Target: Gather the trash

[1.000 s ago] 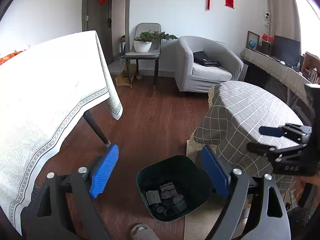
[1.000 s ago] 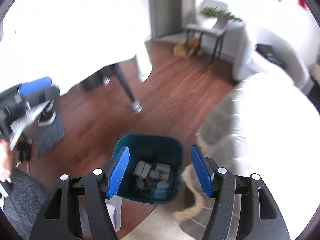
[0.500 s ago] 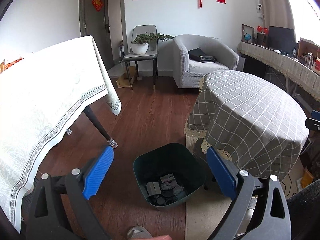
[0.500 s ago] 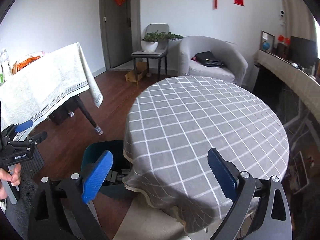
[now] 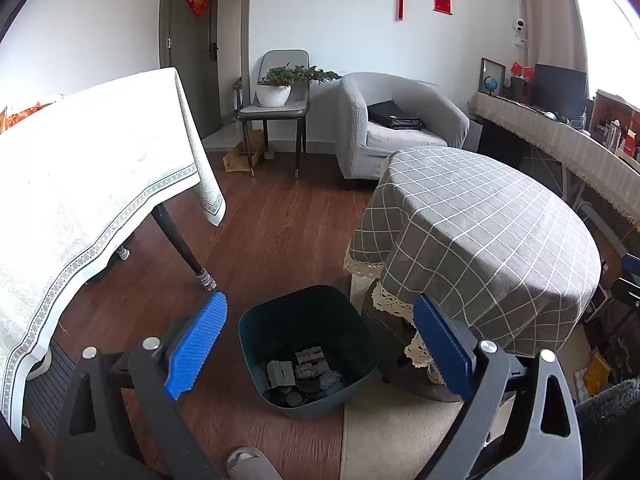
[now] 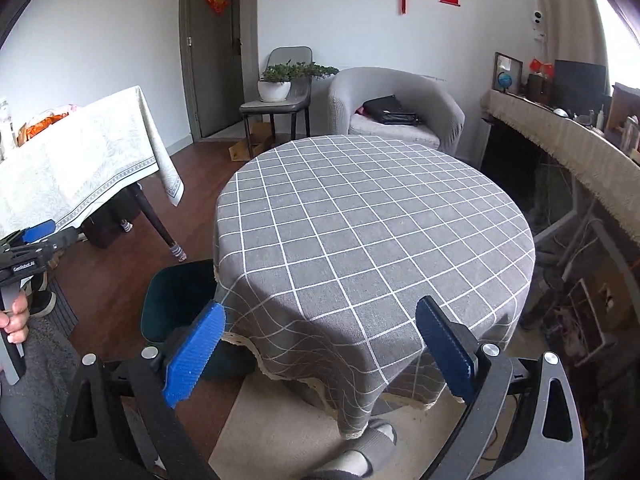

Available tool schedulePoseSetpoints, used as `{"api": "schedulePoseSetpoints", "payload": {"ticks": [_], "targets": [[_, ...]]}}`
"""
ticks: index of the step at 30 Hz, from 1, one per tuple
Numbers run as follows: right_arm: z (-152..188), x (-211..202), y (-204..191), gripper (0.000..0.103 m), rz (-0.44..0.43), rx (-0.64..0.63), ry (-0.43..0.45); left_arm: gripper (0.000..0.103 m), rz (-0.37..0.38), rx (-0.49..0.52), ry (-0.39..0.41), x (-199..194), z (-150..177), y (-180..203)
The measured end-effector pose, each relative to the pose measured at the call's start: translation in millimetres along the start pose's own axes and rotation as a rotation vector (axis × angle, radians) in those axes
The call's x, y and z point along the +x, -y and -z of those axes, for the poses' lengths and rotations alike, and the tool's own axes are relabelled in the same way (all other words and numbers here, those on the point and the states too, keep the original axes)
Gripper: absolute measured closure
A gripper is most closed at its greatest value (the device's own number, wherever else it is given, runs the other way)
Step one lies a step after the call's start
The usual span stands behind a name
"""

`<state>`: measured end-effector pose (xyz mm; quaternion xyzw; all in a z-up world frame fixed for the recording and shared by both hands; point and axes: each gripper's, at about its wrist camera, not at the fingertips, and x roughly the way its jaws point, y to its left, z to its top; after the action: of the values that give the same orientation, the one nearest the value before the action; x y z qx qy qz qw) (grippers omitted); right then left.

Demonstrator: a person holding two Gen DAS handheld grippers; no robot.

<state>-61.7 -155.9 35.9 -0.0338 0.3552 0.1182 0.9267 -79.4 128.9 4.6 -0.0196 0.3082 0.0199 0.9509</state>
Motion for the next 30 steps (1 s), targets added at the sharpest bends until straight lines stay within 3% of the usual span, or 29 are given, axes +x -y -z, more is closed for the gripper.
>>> {"api": "schedulePoseSetpoints", "payload": {"ticks": [30], "targets": [[-0.8,-3.2,3.2,0.005,-0.027,0.009,0.002,0.007,-0.006,0.014,-0.006,2.6,3.8,1.1]]}}
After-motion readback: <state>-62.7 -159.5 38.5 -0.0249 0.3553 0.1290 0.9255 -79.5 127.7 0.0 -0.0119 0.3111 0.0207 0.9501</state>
